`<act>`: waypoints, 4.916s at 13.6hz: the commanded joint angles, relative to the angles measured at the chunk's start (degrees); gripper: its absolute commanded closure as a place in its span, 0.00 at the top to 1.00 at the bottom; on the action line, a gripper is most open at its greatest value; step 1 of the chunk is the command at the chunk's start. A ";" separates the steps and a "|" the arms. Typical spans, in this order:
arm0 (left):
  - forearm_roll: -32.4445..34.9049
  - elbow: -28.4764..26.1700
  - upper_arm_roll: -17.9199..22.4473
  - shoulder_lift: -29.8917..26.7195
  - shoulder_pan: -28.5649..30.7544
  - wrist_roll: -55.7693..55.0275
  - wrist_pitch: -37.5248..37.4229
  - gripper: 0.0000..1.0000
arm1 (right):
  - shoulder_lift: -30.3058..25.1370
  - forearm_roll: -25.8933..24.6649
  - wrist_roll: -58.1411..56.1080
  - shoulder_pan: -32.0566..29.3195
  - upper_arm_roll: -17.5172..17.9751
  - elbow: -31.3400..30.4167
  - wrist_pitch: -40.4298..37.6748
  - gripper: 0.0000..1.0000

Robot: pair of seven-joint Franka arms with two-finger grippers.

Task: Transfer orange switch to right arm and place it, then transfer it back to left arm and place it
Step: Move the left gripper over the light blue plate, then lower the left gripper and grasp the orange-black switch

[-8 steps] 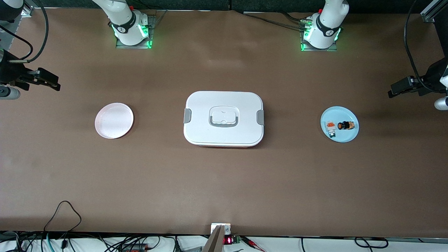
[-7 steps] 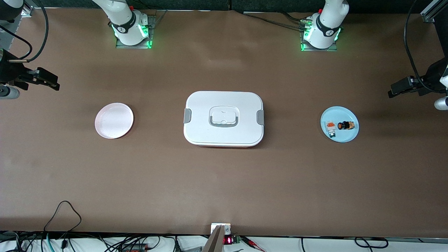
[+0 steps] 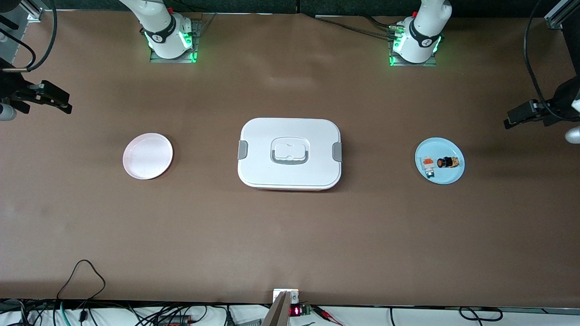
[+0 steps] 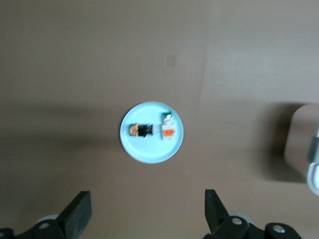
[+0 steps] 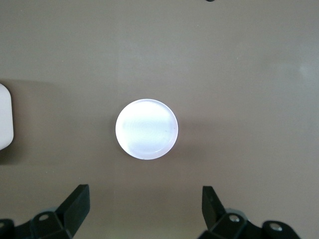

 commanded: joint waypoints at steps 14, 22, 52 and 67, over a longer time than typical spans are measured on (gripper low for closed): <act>-0.19 0.65 -1.01 15.32 2.39 2.43 2.71 1.00 | -0.08 1.05 -0.82 -0.14 1.23 0.77 -0.99 1.00; -0.19 -16.66 -1.01 18.40 5.82 5.68 24.00 1.00 | 0.27 1.05 -0.99 -0.05 1.32 0.59 -1.08 1.00; -2.56 -16.75 -1.18 29.65 7.67 7.88 26.91 1.00 | 1.07 1.49 -0.29 -1.19 1.05 0.42 -1.25 1.00; -2.39 -16.76 -1.79 29.05 7.06 7.97 23.23 0.35 | 1.07 1.41 -0.38 -1.19 0.88 0.33 -2.13 1.00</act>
